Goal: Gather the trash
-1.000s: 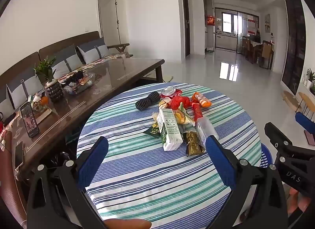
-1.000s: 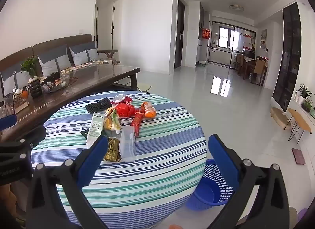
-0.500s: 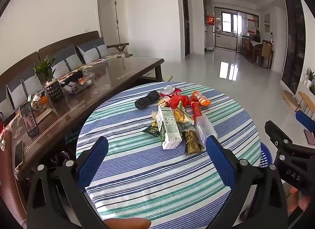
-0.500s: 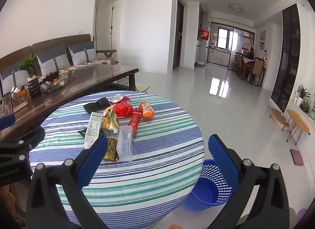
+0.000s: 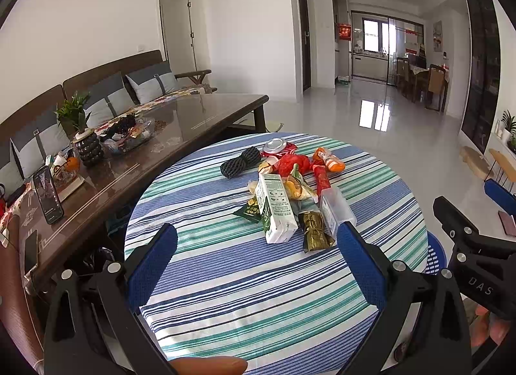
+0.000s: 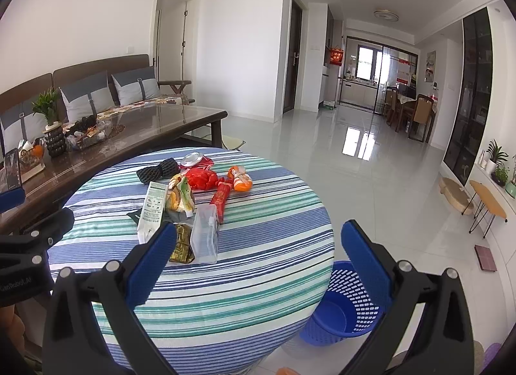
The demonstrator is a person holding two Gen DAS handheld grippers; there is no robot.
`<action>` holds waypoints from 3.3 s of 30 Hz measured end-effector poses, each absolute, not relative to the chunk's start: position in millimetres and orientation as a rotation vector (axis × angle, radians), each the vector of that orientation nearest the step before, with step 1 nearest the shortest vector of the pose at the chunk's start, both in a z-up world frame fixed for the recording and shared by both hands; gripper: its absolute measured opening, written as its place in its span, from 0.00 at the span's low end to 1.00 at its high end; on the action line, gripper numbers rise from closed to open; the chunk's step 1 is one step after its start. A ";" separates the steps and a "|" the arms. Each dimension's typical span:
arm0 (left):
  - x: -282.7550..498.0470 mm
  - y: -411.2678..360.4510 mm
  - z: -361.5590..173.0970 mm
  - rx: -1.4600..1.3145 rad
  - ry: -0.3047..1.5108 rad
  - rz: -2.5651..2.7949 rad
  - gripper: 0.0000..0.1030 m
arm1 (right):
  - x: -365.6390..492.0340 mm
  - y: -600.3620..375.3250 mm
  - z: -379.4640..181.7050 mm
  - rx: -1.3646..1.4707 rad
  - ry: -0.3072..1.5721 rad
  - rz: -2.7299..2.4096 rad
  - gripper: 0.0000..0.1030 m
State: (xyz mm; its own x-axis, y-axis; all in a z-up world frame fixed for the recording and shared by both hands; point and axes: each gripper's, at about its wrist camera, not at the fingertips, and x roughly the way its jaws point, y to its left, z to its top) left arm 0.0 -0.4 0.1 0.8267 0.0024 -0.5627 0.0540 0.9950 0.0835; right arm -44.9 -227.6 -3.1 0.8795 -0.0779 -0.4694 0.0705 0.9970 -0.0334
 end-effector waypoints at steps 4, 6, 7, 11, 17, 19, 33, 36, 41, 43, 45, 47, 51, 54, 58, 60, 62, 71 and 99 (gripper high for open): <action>0.1 -0.5 0.1 0.098 0.598 -0.027 0.95 | -44.9 -227.9 -3.3 -0.017 0.489 -0.078 0.96; 0.1 -0.6 0.0 0.099 0.598 -0.026 0.95 | -45.0 -228.9 -3.7 -0.018 0.489 -0.079 0.96; 0.1 -0.5 0.1 0.099 0.597 -0.026 0.95 | -44.9 -227.7 -3.3 -0.018 0.489 -0.079 0.96; 0.1 -0.7 0.0 0.099 0.598 -0.027 0.95 | -44.8 -227.0 -3.1 -0.019 0.490 -0.079 0.96; 0.0 -0.8 0.1 0.100 0.598 -0.026 0.95 | -44.8 -226.8 -3.2 -0.020 0.490 -0.079 0.96; 0.0 -0.8 0.1 0.100 0.598 -0.026 0.95 | -44.8 -226.8 -3.3 -0.021 0.491 -0.079 0.96; 0.1 -1.2 0.0 0.102 0.598 -0.026 0.95 | -45.0 -226.7 -3.5 -0.023 0.491 -0.080 0.96; -0.5 -0.6 -0.8 0.102 0.599 -0.025 0.95 | -44.9 -225.5 -2.9 -0.023 0.491 -0.081 0.96; -1.7 0.1 1.1 0.103 0.600 -0.025 0.95 | -44.8 -230.1 -3.9 -0.022 0.492 -0.082 0.96; -1.7 0.2 1.2 0.103 0.600 -0.025 0.95 | -45.7 -232.4 -4.4 -0.022 0.492 -0.083 0.96; -1.7 -0.1 1.1 0.104 0.600 -0.024 0.95 | -46.0 -234.6 -5.1 -0.024 0.492 -0.082 0.96; -1.9 0.9 0.9 0.103 0.600 -0.023 0.95 | -45.6 -235.6 -5.7 -0.025 0.492 -0.082 0.96; -3.8 3.2 0.1 0.101 0.599 -0.021 0.95 | -45.4 -234.0 -5.0 -0.026 0.494 -0.082 0.96; -3.9 4.3 -0.2 0.102 0.599 -0.020 0.95 | -46.2 -234.7 -17.9 -0.028 0.494 -0.083 0.96; -5.0 10.6 -5.1 0.103 0.600 -0.019 0.95 | -46.4 -235.7 -18.9 -0.029 0.494 -0.084 0.96; -5.0 10.8 -5.1 0.104 0.600 -0.019 0.95 | -45.9 -234.3 -17.7 -0.028 0.495 -0.083 0.96; -5.0 10.7 -5.0 0.103 0.600 -0.019 0.95 | -46.5 -236.6 -19.9 -0.029 0.495 -0.084 0.96; -5.8 10.2 -5.1 0.095 0.595 -0.049 0.95 | -45.7 -234.4 -17.7 -0.030 0.496 -0.084 0.96; -4.6 9.7 -5.4 0.107 0.601 -0.018 0.95 | -45.1 -233.6 -17.2 -0.031 0.498 -0.083 0.96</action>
